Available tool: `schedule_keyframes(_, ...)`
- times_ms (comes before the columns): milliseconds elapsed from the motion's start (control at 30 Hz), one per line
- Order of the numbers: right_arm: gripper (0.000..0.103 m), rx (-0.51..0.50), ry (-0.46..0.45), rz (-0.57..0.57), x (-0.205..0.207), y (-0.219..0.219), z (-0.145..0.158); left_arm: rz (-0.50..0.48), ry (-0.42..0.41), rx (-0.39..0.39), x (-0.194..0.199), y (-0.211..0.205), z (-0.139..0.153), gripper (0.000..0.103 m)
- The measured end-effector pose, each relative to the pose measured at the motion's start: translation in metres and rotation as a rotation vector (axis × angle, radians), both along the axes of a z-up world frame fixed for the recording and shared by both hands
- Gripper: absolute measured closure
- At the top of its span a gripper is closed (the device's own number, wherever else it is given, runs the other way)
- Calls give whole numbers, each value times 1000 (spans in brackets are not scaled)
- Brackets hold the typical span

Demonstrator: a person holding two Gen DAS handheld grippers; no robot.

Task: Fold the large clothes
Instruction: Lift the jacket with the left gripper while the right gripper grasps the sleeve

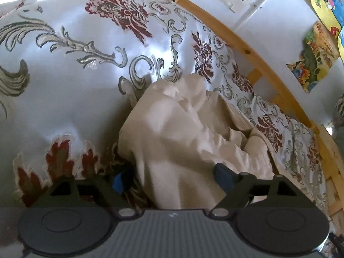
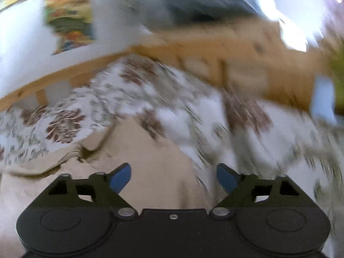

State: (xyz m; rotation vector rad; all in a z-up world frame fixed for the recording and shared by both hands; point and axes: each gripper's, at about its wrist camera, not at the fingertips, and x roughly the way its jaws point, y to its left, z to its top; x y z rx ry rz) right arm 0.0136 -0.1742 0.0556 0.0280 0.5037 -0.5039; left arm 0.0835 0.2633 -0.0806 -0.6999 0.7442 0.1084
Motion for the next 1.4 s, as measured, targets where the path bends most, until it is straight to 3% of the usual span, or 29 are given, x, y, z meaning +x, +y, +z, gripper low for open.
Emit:
schedule_keyframes(167, 7, -241, -16, 401, 37, 67, -28, 24, 2, -5, 3, -2, 1, 17)
schedule_keyframes(267, 7, -377, -17, 565, 53, 100, -46, 18, 1, -2, 3, -2, 0, 17)
schedule_keyframes(333, 7, -431, -3, 611, 63, 112, -58, 14, 1, -1, 3, -2, 0, 18)
schedule_keyframes(400, 6, -448, 71, 637, 75, 119, -69, 2, 2, -19, 4, -1, -1, 22)
schedule_keyframes(467, 6, -392, 146, 644, 83, 112, -85, -1, 3, -40, 4, -2, -2, 26)
schedule_keyframes(533, 7, -324, 117, 626, 81, 100, -96, -6, -3, -47, 4, -5, -1, 44)
schedule_keyframes(567, 7, -333, 115, 626, 81, 100, -97, -4, -4, -31, 5, -7, 1, 47)
schedule_keyframes(633, 8, -370, 108, 630, 77, 105, -100, -4, -10, 6, 5, -13, 6, 74)
schedule_keyframes(733, 9, -378, 100, 632, 76, 111, -102, -19, -52, 45, 4, -21, 19, 98)
schedule_keyframes(833, 10, -363, 100, 635, 76, 110, -100, -106, -158, 66, 6, -32, 45, 101)
schedule_keyframes(900, 11, -352, 100, 641, 77, 109, -100, -213, -252, 112, 12, -47, 72, 102)
schedule_keyframes(1033, 15, -308, 92, 660, 76, 104, -97, -496, -366, 300, 28, -106, 125, 102)
schedule_keyframes(1133, 26, -225, 66, 674, 76, 93, -88, -680, -358, 419, 43, -161, 149, 102)
schedule_keyframes(1167, 36, -177, 54, 654, 78, 86, -80, -725, -337, 434, 48, -177, 152, 102)
schedule_keyframes(1200, 48, -120, 47, 616, 80, 77, -69, -751, -317, 444, 52, -190, 153, 102)
schedule_keyframes(1233, 52, -70, 45, 575, 82, 67, -59, -765, -297, 445, 55, -200, 153, 102)
schedule_keyframes(1400, 56, 374, 113, 435, 75, -12, -15, -769, -243, 429, 60, -226, 147, 102)
